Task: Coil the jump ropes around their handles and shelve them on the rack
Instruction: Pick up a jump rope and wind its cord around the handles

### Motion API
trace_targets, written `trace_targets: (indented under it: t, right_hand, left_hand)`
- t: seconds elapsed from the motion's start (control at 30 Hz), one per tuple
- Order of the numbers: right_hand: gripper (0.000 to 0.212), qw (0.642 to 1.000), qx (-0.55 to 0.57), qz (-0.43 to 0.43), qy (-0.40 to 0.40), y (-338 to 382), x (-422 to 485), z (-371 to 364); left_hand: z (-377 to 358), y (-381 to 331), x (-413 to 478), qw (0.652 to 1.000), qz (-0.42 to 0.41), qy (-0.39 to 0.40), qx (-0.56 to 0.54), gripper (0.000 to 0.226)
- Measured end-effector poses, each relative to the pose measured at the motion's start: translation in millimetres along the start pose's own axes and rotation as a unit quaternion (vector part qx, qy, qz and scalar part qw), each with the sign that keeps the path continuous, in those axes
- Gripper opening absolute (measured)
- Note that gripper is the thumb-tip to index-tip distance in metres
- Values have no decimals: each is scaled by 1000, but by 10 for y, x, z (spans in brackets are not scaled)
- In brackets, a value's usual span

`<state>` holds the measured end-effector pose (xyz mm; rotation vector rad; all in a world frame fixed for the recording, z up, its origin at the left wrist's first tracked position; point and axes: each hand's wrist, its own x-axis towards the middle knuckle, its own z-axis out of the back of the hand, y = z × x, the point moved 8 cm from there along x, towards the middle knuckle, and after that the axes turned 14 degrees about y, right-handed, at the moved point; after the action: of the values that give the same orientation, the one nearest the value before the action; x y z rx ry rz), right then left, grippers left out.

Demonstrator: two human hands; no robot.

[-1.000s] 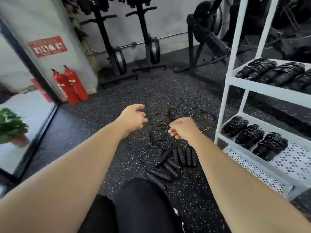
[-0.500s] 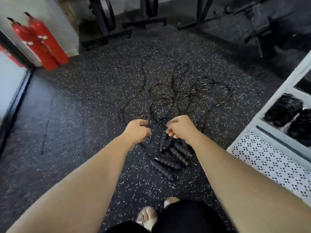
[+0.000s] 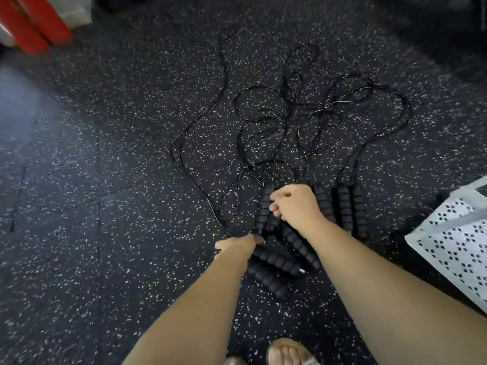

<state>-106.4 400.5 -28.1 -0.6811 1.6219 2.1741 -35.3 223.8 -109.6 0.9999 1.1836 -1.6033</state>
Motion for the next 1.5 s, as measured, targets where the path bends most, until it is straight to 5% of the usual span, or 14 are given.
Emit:
trace_targets:
  t: [0.13, 0.43, 0.6, 0.83, 1.03, 1.2, 1.5]
  right_hand:
    - [28, 999, 35, 6, -11, -116, 155, -69]
    - [31, 999, 24, 20, -16, -142, 313, -240]
    - [31, 999, 26, 21, -4, -161, 326, -330]
    - [27, 999, 29, 14, 14, -183, 256, -427]
    - [26, 1000, 26, 7, 15, -206, 242, -489]
    - [26, 999, 31, 7, 27, -173, 225, -596]
    - [29, 999, 7, 5, 35, -180, 227, -696]
  left_hand:
    - [-167, 143, 376, 995, 65, -43, 55, 139]
    - [-211, 47, 416, 982, -19, -85, 169, 114]
    - [110, -55, 449, 923, -111, -143, 340, 108]
    - [487, 17, 414, 875, -242, -132, 398, 107]
    - [712, 350, 355, 915, -161, -155, 337, 146]
    - [738, 497, 336, 924, -94, -190, 319, 139]
    - [749, 409, 414, 881, -121, -164, 427, 125]
